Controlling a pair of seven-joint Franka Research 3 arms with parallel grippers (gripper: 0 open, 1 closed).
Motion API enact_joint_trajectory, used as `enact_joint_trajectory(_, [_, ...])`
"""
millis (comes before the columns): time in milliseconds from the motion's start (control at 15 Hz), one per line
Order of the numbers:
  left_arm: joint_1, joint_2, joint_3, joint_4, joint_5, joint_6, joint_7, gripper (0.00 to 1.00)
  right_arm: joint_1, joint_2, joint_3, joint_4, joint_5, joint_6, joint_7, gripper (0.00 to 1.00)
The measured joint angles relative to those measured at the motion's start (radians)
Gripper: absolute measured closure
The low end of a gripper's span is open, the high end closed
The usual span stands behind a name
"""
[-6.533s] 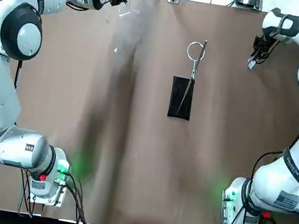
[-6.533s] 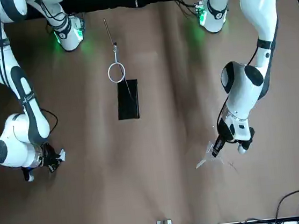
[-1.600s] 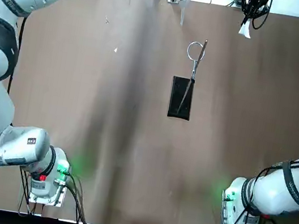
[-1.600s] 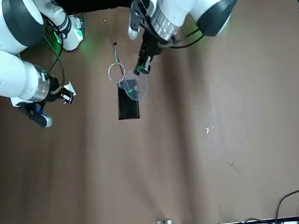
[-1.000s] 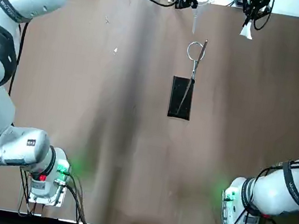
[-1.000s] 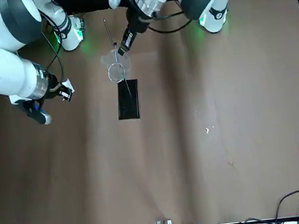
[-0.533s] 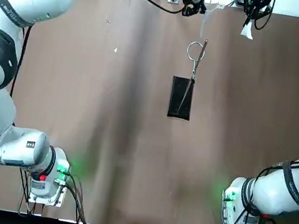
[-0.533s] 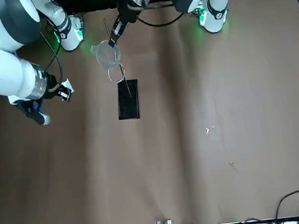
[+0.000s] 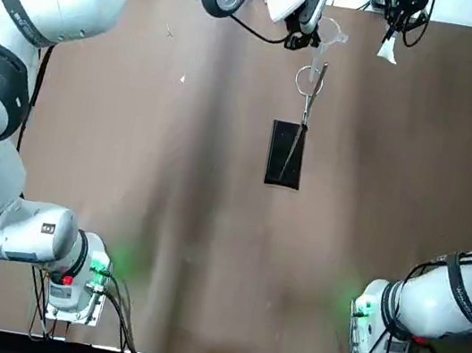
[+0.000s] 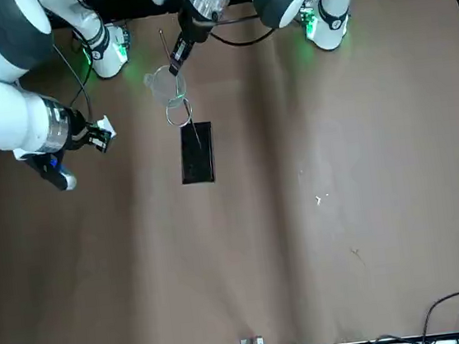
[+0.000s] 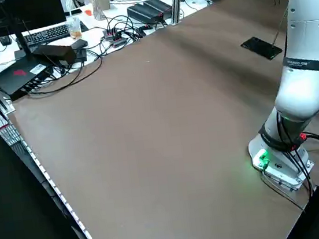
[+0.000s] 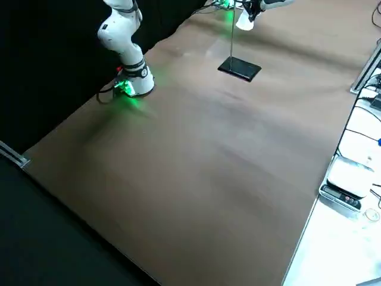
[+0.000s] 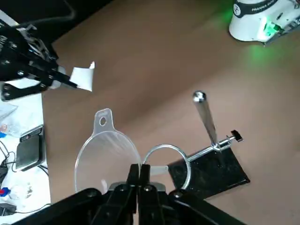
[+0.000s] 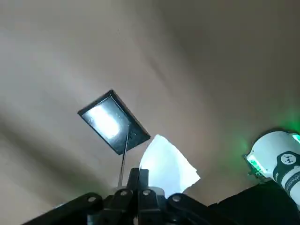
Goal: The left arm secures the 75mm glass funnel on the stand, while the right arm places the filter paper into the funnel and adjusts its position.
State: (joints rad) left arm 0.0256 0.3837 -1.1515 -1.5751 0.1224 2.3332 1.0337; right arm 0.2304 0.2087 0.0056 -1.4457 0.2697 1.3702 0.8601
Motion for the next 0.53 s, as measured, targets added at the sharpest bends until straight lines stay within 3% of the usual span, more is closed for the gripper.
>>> enact_joint_trajectory(533, [-0.006,0.001,0.000,-0.062,0.012,0.008,-0.001,0.97,-0.001,0.000,0.002,0.000,0.022,-0.004,0.000,0.99])
